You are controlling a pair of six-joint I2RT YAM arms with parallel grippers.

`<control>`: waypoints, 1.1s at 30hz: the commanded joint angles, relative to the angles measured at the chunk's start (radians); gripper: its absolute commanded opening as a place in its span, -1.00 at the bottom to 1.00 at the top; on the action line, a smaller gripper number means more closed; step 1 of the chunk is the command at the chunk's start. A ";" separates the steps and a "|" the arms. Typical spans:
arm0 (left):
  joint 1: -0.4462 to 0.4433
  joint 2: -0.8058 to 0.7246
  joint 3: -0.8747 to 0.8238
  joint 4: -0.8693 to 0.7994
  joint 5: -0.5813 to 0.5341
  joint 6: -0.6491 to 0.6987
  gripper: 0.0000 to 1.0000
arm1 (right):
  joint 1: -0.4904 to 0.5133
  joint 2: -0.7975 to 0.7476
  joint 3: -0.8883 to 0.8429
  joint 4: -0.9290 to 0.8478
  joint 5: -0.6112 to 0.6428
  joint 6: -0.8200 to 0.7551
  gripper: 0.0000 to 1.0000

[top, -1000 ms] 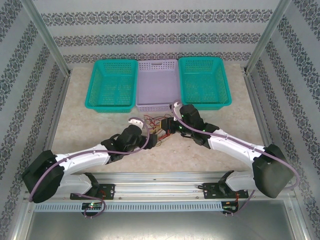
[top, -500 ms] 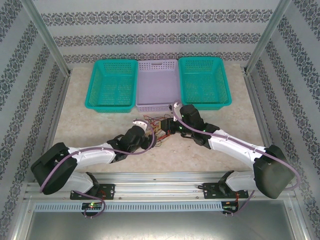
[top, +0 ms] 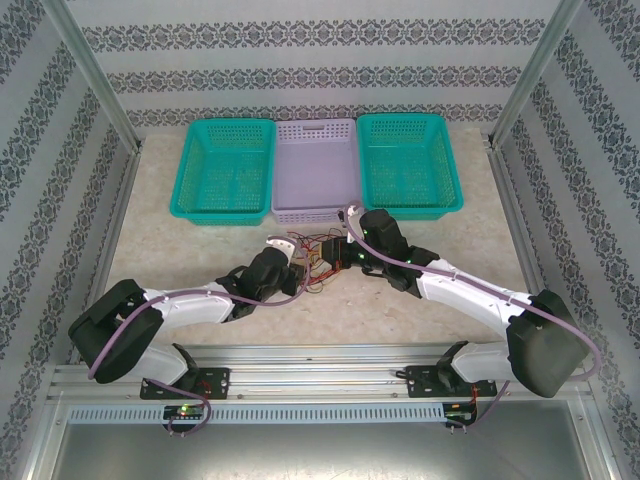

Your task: Untangle the cables

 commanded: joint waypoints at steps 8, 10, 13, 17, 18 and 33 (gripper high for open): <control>0.021 -0.029 0.011 0.040 0.022 0.005 -1.00 | 0.011 -0.054 0.011 -0.031 0.061 -0.046 -1.00; 0.020 -0.056 -0.002 0.031 0.021 -0.006 -1.00 | 0.001 -0.079 -0.001 -0.051 0.093 -0.050 -1.00; 0.021 -0.106 -0.014 -0.001 0.013 -0.030 -1.00 | -0.039 -0.122 -0.028 -0.062 0.124 -0.033 -1.00; 0.022 -0.165 -0.005 -0.103 -0.015 -0.052 -1.00 | -0.112 -0.188 -0.070 -0.068 0.124 -0.008 -1.00; 0.022 -0.183 -0.004 -0.127 -0.021 -0.052 -1.00 | -0.135 -0.205 -0.077 -0.077 0.123 -0.005 -1.00; 0.038 -0.404 0.109 -0.523 -0.088 -0.111 -1.00 | -0.423 -0.395 -0.145 -0.253 0.143 0.039 -1.00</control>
